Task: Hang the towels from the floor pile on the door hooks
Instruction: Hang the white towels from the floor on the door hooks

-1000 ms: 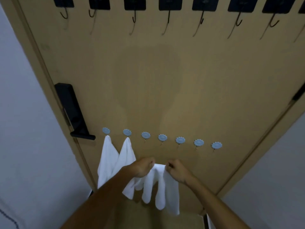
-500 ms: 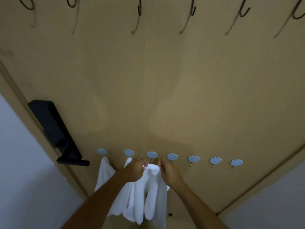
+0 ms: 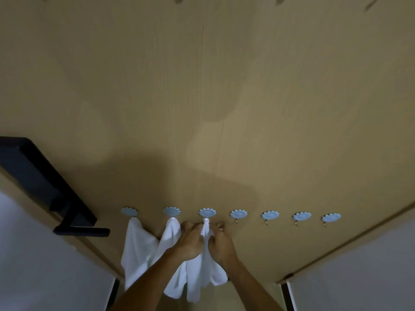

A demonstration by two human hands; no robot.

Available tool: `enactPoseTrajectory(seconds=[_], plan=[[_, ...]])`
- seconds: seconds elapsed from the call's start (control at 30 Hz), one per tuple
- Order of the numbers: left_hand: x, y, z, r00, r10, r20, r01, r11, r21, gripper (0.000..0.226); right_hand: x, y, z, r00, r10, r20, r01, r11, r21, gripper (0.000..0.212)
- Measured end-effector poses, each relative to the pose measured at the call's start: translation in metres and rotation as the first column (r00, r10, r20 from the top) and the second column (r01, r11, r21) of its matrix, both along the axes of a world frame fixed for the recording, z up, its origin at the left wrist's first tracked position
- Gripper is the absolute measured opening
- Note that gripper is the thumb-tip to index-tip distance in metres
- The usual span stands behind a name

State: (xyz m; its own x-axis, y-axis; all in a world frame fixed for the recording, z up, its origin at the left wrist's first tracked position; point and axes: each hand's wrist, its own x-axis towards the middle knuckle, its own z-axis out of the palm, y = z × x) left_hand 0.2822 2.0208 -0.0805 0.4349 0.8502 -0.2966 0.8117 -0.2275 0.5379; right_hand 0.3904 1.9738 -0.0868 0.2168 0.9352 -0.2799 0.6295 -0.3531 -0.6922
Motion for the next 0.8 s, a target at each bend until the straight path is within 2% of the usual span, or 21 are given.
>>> enactPoseTrajectory(seconds=[0.03,0.1,0.23,0.33,0.4,0.53,0.6,0.73,0.8], plan=[[0.003,-0.001,0.000,1.000,0.007,-0.009,-0.007,1.000,-0.017,0.043,0.001,0.002,-0.011,1.000,0.000,0.007,0.000,1.000,-0.015,0.066],[0.006,0.000,0.002,0.999,0.047,-0.025,-0.048,0.998,-0.049,0.041,-0.001,0.006,-0.015,0.997,-0.066,-0.029,0.064,0.996,-0.067,0.062],[-0.001,0.004,0.006,0.996,0.068,0.049,-0.062,0.992,-0.112,0.029,-0.016,0.007,0.006,0.974,-0.090,-0.208,0.074,0.994,-0.082,0.029],[-0.009,0.009,0.007,0.993,0.080,0.088,-0.062,0.980,-0.190,0.006,-0.017,0.007,0.005,0.960,-0.107,-0.258,0.075,0.988,-0.131,0.027],[-0.009,0.010,0.008,0.993,0.055,0.103,-0.033,0.979,-0.203,0.006,-0.013,0.006,0.006,0.958,-0.098,-0.268,0.065,0.989,-0.130,0.033],[0.004,0.006,0.012,0.994,0.024,0.109,-0.004,0.984,-0.178,0.034,-0.003,0.003,0.006,0.984,-0.053,-0.169,0.037,0.995,-0.094,0.046],[0.004,0.003,0.008,0.998,-0.009,0.065,0.019,0.987,-0.157,0.040,0.000,-0.002,0.005,0.994,-0.026,-0.102,0.018,0.997,-0.079,0.052],[-0.004,-0.005,-0.009,0.974,-0.062,-0.217,0.032,0.990,-0.140,0.050,0.000,-0.017,-0.001,0.998,0.031,0.063,-0.023,0.993,-0.119,0.058],[-0.004,-0.012,-0.009,0.939,-0.104,-0.327,0.060,0.988,-0.143,0.047,0.002,-0.026,-0.007,0.987,0.045,0.152,-0.020,0.987,-0.159,0.067]])
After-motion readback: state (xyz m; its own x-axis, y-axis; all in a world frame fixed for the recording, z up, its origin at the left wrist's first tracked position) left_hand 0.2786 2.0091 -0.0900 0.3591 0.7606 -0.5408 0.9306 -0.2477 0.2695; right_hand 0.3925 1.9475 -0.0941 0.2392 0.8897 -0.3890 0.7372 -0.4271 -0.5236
